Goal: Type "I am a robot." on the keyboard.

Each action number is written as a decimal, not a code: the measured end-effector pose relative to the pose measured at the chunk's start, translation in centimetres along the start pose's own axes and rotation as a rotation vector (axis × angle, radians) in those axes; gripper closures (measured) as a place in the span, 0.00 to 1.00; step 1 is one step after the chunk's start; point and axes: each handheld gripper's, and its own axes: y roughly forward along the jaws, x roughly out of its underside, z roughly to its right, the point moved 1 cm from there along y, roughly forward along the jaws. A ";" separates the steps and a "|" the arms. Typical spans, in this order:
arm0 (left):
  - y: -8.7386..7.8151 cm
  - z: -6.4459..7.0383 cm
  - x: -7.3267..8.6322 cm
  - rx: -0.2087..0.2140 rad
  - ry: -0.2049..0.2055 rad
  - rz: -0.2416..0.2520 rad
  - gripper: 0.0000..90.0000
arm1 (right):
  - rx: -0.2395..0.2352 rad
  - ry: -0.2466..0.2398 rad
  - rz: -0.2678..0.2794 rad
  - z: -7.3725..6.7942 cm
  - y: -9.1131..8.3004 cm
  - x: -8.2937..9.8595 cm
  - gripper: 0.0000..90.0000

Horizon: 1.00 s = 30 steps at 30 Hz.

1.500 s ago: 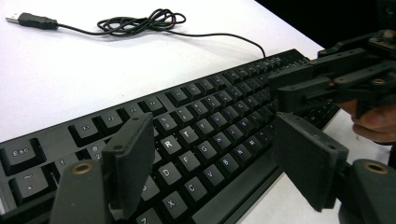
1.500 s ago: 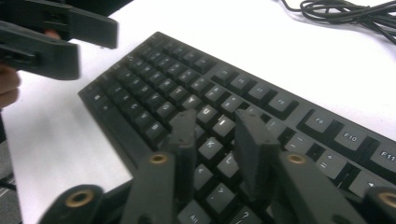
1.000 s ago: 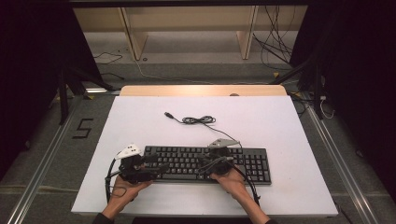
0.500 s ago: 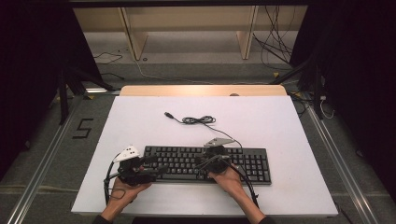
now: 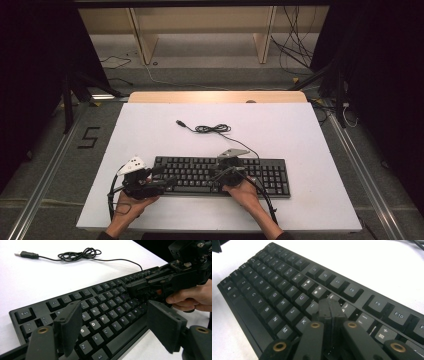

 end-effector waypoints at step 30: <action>-0.1 -0.2 0.2 -0.013 0.004 0.008 0.32 | -0.114 0.013 0.081 -1.2 -1.5 -1.5 0.52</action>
